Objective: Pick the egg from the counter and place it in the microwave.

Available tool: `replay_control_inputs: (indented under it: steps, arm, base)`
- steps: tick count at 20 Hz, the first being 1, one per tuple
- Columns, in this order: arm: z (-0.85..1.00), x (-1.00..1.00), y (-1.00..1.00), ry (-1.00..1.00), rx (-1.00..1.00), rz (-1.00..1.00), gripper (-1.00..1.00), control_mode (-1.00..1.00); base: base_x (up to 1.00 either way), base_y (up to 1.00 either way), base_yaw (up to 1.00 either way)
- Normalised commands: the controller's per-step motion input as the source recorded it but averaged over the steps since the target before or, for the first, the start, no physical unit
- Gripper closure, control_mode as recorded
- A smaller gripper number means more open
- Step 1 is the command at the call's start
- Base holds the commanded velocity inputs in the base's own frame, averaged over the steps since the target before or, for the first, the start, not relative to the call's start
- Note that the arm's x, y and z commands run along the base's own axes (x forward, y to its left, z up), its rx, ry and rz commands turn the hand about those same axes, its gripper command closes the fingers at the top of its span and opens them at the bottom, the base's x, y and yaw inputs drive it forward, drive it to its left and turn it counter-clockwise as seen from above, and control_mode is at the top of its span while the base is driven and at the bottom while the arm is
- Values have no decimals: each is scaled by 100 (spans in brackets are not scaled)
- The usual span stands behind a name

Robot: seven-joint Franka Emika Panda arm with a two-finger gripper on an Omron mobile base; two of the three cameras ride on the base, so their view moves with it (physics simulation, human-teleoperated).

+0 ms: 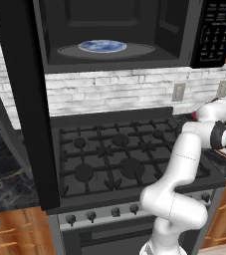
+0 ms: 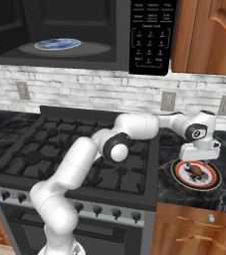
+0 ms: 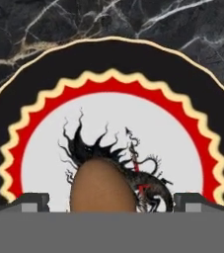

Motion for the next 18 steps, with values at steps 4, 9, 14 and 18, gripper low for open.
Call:
replay_control_inputs:
  steps: [4, 9, 14, 18]
  arm:
    - [-19, -14, -42, 0, 0, 5, -100, -100]
    - [-28, -11, -7, 0, 0, 3, -100, -100]
    - [-26, -12, 0, 0, 0, 0, -100, -100]
    - [-22, -66, 3, 0, 0, 0, -100, -100]
  base:
    - [0, 0, 0]
    - [0, 0, 0]
    - [0, 0, 0]
    - [0, 0, 0]
